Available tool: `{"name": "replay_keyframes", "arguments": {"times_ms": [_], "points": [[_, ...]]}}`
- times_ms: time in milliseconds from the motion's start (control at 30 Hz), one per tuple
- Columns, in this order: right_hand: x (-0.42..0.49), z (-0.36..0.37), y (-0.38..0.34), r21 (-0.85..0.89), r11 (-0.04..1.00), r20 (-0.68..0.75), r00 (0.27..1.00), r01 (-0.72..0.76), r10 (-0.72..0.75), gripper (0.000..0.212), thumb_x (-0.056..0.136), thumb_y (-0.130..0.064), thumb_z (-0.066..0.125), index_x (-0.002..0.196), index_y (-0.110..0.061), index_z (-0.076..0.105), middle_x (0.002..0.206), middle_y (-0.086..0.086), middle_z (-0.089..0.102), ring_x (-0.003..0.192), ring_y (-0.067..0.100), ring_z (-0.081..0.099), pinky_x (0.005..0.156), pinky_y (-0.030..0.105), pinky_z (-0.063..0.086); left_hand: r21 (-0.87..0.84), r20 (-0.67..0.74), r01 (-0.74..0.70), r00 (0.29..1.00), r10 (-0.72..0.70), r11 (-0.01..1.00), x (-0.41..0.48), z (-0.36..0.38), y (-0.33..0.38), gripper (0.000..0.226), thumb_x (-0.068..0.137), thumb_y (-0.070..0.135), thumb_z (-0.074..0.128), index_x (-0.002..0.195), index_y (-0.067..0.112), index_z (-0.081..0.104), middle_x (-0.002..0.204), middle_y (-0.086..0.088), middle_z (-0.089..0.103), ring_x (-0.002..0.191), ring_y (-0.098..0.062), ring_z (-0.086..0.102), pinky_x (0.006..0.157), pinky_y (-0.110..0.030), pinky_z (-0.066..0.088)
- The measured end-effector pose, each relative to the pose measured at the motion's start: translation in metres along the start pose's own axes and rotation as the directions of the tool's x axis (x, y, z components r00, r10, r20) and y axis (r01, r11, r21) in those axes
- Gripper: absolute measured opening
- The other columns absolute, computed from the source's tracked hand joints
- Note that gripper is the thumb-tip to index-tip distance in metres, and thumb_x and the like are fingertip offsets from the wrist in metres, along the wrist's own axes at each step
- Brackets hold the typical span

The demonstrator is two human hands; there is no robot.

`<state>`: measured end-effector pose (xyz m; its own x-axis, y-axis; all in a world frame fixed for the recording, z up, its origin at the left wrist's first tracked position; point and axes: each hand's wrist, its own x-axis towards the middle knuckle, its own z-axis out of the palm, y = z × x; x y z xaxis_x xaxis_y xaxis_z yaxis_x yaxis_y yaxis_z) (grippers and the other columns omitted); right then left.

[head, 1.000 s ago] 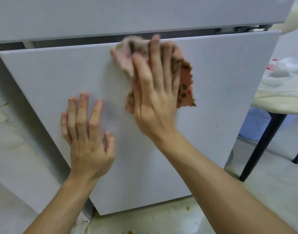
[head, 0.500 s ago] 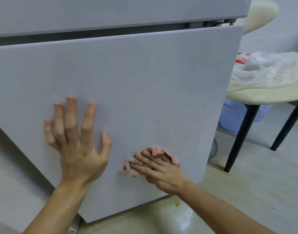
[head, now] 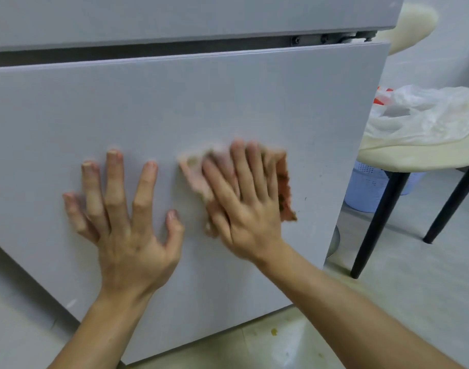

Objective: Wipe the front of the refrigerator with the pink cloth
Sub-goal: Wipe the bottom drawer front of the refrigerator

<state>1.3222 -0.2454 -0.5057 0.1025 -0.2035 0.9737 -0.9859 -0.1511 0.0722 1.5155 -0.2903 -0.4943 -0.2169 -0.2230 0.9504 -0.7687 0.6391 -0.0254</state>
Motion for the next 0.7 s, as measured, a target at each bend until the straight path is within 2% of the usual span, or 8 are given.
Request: {"name": "replay_keyframes", "arguments": {"times_ms": [67, 200, 333, 433, 533, 600, 667, 700], "points": [[-0.074, 0.003, 0.013, -0.012, 0.990, 0.158, 0.978, 0.142, -0.139, 0.062, 0.107, -0.039, 0.042, 0.165, -0.028, 0.026, 0.175, 0.009, 0.008, 0.163, 0.029, 0.009, 0.131, 0.049, 0.009, -0.004, -0.005, 0.009, 1.000, -0.009, 1.000, 0.001, 0.000, 0.003, 0.071, 0.094, 0.030, 0.058, 0.160, 0.014, 0.037, 0.169, -0.019, 0.019, 0.157, -0.042, 0.010, 0.122, -0.067, 0.006], [-0.184, -0.010, 0.041, -0.041, 0.935, 0.484, 0.825, 0.353, -0.291, 0.081, 0.100, -0.037, 0.056, 0.168, -0.027, 0.014, 0.177, 0.003, -0.002, 0.163, 0.023, 0.000, 0.133, 0.041, -0.002, 0.002, 0.004, 0.014, 1.000, -0.014, 1.000, 0.005, 0.001, 0.008, 0.072, 0.091, 0.027, 0.057, 0.159, 0.011, 0.036, 0.170, -0.018, 0.019, 0.157, -0.044, 0.011, 0.121, -0.069, 0.007], [-0.192, -0.021, 0.050, -0.034, 0.925, 0.587, 0.756, 0.379, -0.289, 0.099, 0.091, -0.028, 0.068, 0.169, -0.027, 0.005, 0.177, 0.000, -0.005, 0.163, 0.018, 0.000, 0.132, 0.036, -0.002, -0.001, -0.005, 0.015, 1.000, -0.015, 1.000, 0.003, 0.000, 0.015, 0.074, 0.088, 0.020, 0.059, 0.158, 0.009, 0.037, 0.171, -0.014, 0.017, 0.162, -0.030, 0.005, 0.124, -0.065, 0.007], [-0.148, -0.023, 0.059, -0.003, 0.956, 0.459, 0.850, 0.294, -0.259, 0.094, 0.092, -0.020, 0.063, 0.169, -0.027, 0.009, 0.177, -0.001, -0.002, 0.163, 0.018, 0.005, 0.132, 0.034, 0.003, 0.005, -0.007, -0.031, 0.999, 0.031, 0.999, 0.003, 0.001, 0.021, 0.073, 0.088, 0.015, 0.058, 0.158, 0.013, 0.038, 0.171, -0.014, 0.017, 0.162, -0.028, 0.003, 0.124, -0.064, 0.008], [-0.059, -0.027, 0.059, 0.072, 0.997, 0.219, 0.975, 0.018, -0.034, 0.084, 0.100, -0.016, 0.053, 0.168, -0.022, 0.004, 0.176, 0.003, -0.007, 0.163, 0.022, -0.004, 0.132, 0.042, -0.001, 0.005, -0.003, -0.044, 0.999, 0.044, 0.999, 0.005, 0.003, 0.028, 0.078, 0.084, 0.008, 0.058, 0.158, 0.014, 0.038, 0.170, -0.014, 0.017, 0.162, -0.032, 0.006, 0.125, -0.063, 0.007], [0.008, -0.034, 0.059, 0.242, 0.960, 0.067, 0.990, -0.138, 0.125, 0.070, 0.105, -0.005, 0.050, 0.164, -0.011, 0.012, 0.174, 0.019, 0.004, 0.162, 0.028, 0.002, 0.131, 0.057, 0.009, 0.012, -0.008, -0.042, 0.999, 0.042, 0.999, 0.007, 0.003, 0.031, 0.081, 0.080, 0.005, 0.060, 0.158, 0.014, 0.039, 0.170, -0.014, 0.018, 0.159, -0.038, 0.011, 0.124, -0.063, 0.008], [0.057, -0.041, 0.063, 0.405, 0.900, -0.070, 0.976, -0.161, 0.206, 0.046, 0.106, 0.000, 0.051, 0.144, -0.009, 0.027, 0.166, 0.037, 0.014, 0.158, 0.045, 0.020, 0.122, 0.069, 0.025, 0.015, -0.020, -0.024, 1.000, 0.024, 1.000, 0.011, 0.003, 0.034, 0.082, 0.077, 0.004, 0.061, 0.156, 0.015, 0.042, 0.169, -0.016, 0.022, 0.158, -0.039, 0.014, 0.125, -0.062, 0.007], [0.070, -0.041, 0.062, 0.417, 0.896, -0.108, 0.970, -0.154, 0.217, 0.036, 0.106, 0.000, 0.051, 0.135, -0.010, 0.033, 0.163, 0.043, 0.016, 0.155, 0.051, 0.026, 0.121, 0.069, 0.027, 0.012, -0.020, -0.007, 1.000, 0.008, 1.000, 0.012, 0.003, 0.035, 0.082, 0.076, 0.004, 0.062, 0.155, 0.016, 0.044, 0.169, -0.018, 0.024, 0.158, -0.039, 0.014, 0.125, -0.060, 0.006]]}}
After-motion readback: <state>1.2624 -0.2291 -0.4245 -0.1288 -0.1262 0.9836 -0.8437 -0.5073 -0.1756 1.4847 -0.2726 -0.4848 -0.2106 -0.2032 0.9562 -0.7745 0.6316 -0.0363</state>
